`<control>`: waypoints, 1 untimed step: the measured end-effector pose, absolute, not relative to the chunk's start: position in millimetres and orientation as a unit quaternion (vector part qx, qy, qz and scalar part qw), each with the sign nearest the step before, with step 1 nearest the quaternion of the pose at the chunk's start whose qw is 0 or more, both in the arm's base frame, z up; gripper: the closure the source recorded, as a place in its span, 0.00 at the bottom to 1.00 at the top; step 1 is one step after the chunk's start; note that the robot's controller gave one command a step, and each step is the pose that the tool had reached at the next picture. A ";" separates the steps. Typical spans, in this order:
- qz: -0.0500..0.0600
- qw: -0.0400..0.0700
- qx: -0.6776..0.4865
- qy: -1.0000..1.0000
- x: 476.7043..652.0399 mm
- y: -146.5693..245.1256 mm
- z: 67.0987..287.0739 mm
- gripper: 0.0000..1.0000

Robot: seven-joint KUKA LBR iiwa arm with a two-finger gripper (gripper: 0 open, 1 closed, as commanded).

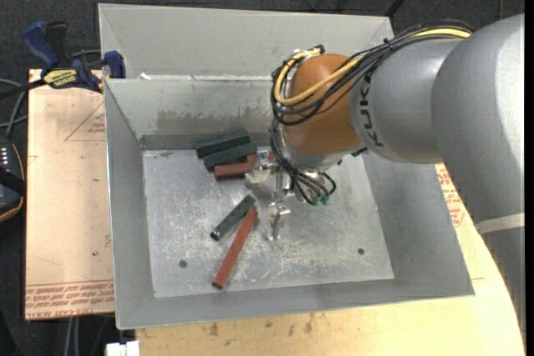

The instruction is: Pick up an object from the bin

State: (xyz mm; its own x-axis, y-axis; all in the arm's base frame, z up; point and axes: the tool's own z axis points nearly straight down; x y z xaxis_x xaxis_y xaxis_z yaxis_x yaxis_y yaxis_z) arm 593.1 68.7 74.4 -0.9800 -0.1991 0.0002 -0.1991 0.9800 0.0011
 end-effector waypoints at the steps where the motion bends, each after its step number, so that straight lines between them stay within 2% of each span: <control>1: 0.002 -0.014 0.308 -0.951 556.2 113.7 79.1 1.00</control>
Offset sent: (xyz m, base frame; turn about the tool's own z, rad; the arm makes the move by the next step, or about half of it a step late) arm 0.0000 0.0000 0.0000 0.0000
